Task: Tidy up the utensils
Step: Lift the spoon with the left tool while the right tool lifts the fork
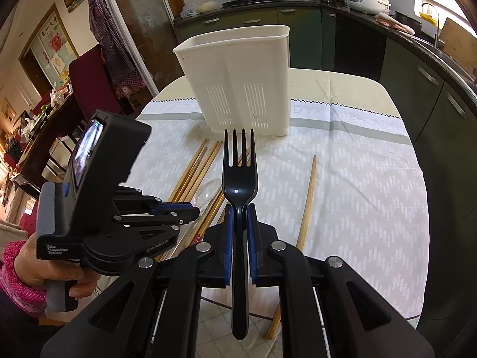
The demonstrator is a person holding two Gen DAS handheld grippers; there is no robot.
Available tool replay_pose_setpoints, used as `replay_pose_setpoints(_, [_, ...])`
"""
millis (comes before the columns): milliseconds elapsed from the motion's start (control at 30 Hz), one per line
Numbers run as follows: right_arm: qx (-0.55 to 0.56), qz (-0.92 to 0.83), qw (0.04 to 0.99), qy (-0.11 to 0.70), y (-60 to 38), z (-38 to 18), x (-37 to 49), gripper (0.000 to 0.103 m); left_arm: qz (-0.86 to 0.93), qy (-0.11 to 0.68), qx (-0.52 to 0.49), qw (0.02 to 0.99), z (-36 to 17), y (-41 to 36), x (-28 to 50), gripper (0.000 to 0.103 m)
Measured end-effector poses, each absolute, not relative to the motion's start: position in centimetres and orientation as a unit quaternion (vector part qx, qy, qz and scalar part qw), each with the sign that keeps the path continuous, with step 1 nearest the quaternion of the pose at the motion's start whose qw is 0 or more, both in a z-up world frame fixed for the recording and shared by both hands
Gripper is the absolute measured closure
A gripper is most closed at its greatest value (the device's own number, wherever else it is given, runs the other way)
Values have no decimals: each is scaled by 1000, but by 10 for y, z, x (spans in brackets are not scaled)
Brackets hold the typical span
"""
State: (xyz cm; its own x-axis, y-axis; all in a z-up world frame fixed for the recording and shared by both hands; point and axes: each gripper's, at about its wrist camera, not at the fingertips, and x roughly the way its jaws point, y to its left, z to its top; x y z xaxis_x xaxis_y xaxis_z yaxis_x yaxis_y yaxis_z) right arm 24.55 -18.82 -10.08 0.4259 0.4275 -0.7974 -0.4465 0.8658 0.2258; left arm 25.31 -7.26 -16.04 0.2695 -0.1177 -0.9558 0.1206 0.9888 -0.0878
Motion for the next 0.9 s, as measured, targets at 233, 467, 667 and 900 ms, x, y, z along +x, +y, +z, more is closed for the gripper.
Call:
replay_pose_setpoints(233, [-9,259,845,468,-188,-99,245,94,-72,606,12,792,-166,-76,254,95])
replay_pose_setpoints(467, [-7,263,842,471,-186,-100,246,94,-67,616,22,785,-171,-79,249,89])
replay_pose_setpoints(667, [-5,266,841,471,-185,-100,247,94,-60,611,37,788,-174,-87,242,93])
replay_pose_setpoints(900, [5,264,849,458,-191,-93,246,94,-64,585,19,809,-151,-79,238,94])
